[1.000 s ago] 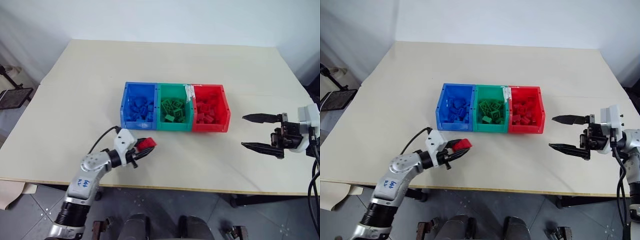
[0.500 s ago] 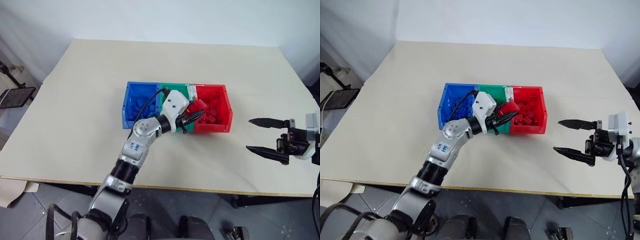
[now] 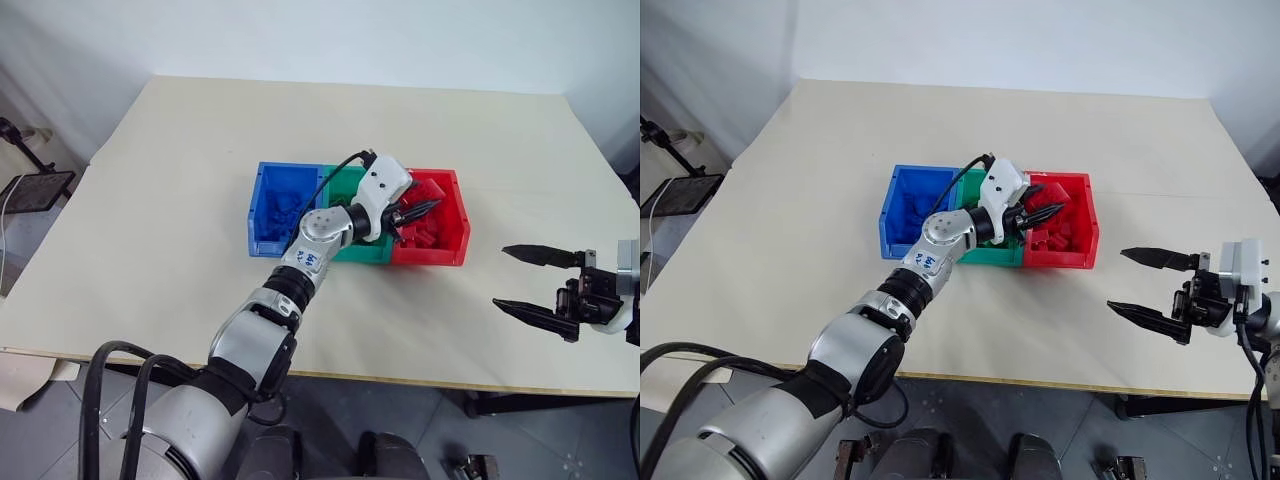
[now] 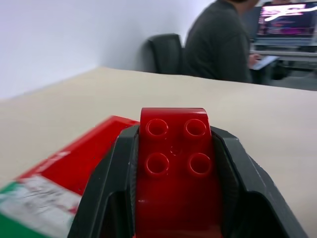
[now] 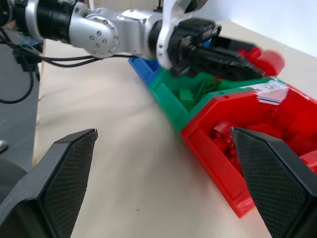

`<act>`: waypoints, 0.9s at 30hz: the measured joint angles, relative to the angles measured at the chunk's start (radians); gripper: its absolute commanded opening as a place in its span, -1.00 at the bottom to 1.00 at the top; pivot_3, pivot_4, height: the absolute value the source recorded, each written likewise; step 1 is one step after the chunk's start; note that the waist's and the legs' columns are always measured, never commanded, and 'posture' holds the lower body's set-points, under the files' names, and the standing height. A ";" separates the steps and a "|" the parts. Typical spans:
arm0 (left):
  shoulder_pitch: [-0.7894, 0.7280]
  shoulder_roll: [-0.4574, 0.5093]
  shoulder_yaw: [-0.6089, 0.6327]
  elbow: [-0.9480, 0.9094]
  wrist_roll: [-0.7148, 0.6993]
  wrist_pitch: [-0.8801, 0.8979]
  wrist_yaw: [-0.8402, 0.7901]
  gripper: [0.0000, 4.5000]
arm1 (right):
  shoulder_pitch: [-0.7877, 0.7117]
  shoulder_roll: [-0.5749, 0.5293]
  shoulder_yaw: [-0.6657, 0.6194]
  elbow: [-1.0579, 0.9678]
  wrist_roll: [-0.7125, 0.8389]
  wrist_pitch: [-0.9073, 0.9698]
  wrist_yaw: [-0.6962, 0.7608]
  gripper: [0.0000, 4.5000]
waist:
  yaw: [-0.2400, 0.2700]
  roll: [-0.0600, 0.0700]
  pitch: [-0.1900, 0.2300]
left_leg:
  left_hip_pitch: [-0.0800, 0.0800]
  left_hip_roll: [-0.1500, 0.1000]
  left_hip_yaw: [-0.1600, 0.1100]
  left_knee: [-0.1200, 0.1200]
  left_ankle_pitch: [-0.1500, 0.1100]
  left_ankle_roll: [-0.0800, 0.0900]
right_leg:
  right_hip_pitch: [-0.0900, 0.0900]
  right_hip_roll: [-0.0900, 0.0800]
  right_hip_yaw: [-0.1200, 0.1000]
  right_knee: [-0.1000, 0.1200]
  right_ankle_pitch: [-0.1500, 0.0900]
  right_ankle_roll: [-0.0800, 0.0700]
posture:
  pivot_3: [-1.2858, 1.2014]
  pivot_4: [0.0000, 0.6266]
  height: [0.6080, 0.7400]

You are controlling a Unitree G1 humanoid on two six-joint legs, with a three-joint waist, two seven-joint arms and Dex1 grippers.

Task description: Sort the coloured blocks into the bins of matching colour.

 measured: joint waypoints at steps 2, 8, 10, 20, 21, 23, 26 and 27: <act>-0.016 -0.004 0.010 0.028 0.000 -0.010 -0.012 -0.33 | -0.003 0.009 0.000 -0.001 0.000 0.001 -0.004 1.00 | -0.001 0.000 0.000 | 0.000 0.000 0.000 0.000 0.000 0.000 | 0.000 0.000 0.000 0.000 0.000 0.000 | 0.03 -0.52 1.00; -0.065 -0.006 0.036 0.080 0.009 -0.014 0.028 0.52 | -0.028 0.016 0.004 -0.003 -0.004 0.018 -0.017 1.00 | -0.001 0.000 0.000 | 0.000 0.000 0.000 0.000 0.000 0.000 | 0.000 0.000 0.000 0.000 0.000 0.000 | 0.03 -0.52 1.00; -0.067 -0.006 0.040 0.089 0.022 -0.031 0.047 0.78 | -0.053 0.016 0.017 -0.003 -0.010 0.025 -0.018 1.00 | -0.002 0.000 0.000 | 0.000 0.000 0.000 0.000 0.000 0.000 | 0.000 0.000 0.000 0.000 0.000 0.000 | 0.03 -0.52 1.00; 0.226 0.059 0.006 -0.317 -0.003 0.016 -0.104 0.78 | -0.111 0.016 0.044 0.004 -0.022 0.053 -0.003 1.00 | -0.008 0.001 -0.001 | 0.001 0.001 -0.001 0.000 0.000 0.000 | -0.001 0.000 0.001 0.002 0.000 0.000 | 0.03 -0.52 1.00; 0.329 0.087 -0.017 -0.463 -0.019 0.084 -0.130 0.78 | -0.120 0.015 0.052 0.007 -0.024 0.055 0.002 1.00 | -0.014 0.001 -0.001 | 0.000 0.001 0.000 0.000 0.000 0.000 | -0.001 0.001 0.002 0.002 0.000 0.000 | 0.03 -0.52 1.00; 0.517 0.162 -0.054 -0.718 -0.063 0.210 -0.183 0.78 | -0.127 0.014 0.056 0.016 -0.027 0.063 0.006 1.00 | -0.029 0.002 -0.001 | 0.001 0.002 -0.002 0.000 0.001 -0.001 | -0.001 0.001 0.003 0.003 0.000 0.000 | 0.03 -0.52 1.00; 0.720 0.294 -0.065 -1.047 -0.142 0.391 -0.229 0.78 | -0.145 0.013 0.070 0.040 -0.037 0.069 0.025 1.00 | -0.030 0.002 -0.001 | 0.000 0.003 -0.003 0.001 0.001 -0.001 | 0.001 0.000 0.006 0.002 0.000 0.000 | 0.03 -0.52 1.00; 0.775 0.343 -0.058 -1.147 -0.168 0.440 -0.236 0.78 | -0.155 0.013 0.075 0.046 -0.039 0.070 0.032 1.00 | -0.031 0.002 -0.001 | 0.001 0.002 -0.003 0.001 0.001 -0.001 | 0.001 -0.001 0.008 0.002 0.000 0.000 | 0.03 -0.52 1.00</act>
